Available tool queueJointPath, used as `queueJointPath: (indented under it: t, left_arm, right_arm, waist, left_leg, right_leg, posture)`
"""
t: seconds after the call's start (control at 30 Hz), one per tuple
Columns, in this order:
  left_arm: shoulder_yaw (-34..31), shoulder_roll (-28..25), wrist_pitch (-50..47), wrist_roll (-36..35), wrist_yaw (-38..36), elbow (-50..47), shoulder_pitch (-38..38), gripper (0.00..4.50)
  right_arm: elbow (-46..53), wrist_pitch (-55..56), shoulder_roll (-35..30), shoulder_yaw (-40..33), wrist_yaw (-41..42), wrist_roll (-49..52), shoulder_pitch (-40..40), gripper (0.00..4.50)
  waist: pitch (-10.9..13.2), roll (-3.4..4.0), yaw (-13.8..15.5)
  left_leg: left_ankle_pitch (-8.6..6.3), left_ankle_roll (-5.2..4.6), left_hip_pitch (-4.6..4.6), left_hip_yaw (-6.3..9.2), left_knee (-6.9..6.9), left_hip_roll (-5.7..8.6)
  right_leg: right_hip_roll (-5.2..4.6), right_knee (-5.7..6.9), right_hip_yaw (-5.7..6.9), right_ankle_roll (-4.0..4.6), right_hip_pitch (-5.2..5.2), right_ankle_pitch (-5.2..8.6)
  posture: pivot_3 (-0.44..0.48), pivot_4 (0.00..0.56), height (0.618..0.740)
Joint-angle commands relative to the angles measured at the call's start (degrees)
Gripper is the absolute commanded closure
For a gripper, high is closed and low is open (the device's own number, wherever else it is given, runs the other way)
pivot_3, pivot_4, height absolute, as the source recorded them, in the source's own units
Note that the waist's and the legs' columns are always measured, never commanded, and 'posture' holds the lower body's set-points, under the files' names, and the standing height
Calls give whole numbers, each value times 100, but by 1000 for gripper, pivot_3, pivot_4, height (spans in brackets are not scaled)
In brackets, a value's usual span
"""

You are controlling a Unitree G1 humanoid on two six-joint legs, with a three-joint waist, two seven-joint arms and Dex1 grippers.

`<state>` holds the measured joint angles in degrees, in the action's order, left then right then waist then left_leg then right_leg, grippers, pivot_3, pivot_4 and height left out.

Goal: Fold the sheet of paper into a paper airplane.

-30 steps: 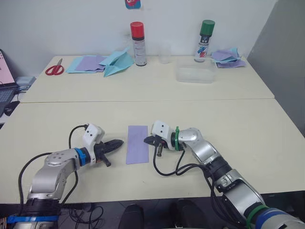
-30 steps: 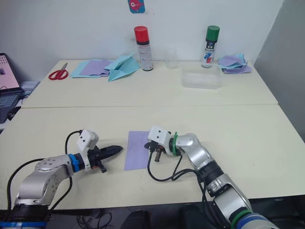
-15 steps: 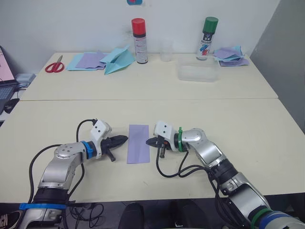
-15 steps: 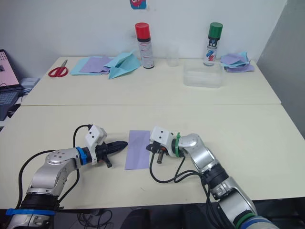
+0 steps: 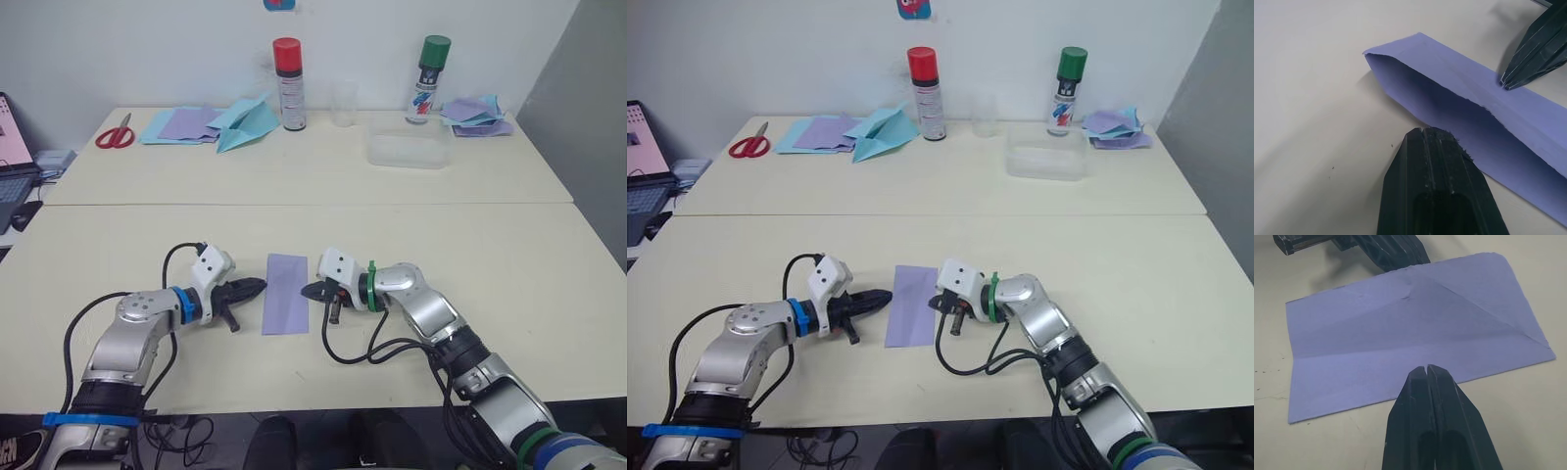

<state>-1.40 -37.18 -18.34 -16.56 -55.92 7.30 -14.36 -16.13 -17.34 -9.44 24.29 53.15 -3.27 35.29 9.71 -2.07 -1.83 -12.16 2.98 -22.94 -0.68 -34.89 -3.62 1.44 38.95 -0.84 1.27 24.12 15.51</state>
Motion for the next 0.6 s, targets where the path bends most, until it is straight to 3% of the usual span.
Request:
queueJointPath:
  t: [0.03, 0.6]
  left_arm:
    - [-89, -97, 48, -73, -104, -148, -106, 4500]
    - [22, -106, -132, -74, -110, -349, -28, 4500]
  right_arm:
    - [-2, -23, 27, 49, -36, -4, 38, 4474]
    - [-185, 61, 106, 107, -135, -69, 21, 4474]
  waist:
    - [0, 0, -1]
    - [-1, 0, -10]
  left_leg:
    - [0, 0, 0, 0, 0, 0]
    - [0, 0, 7, 3, -1, -6]
  right_leg:
    - [0, 0, 0, 0, 0, 0]
    - [12, 7, -1, 0, -2, 0]
  posture:
    - [0, 150, 740]
    - [0, 150, 740]
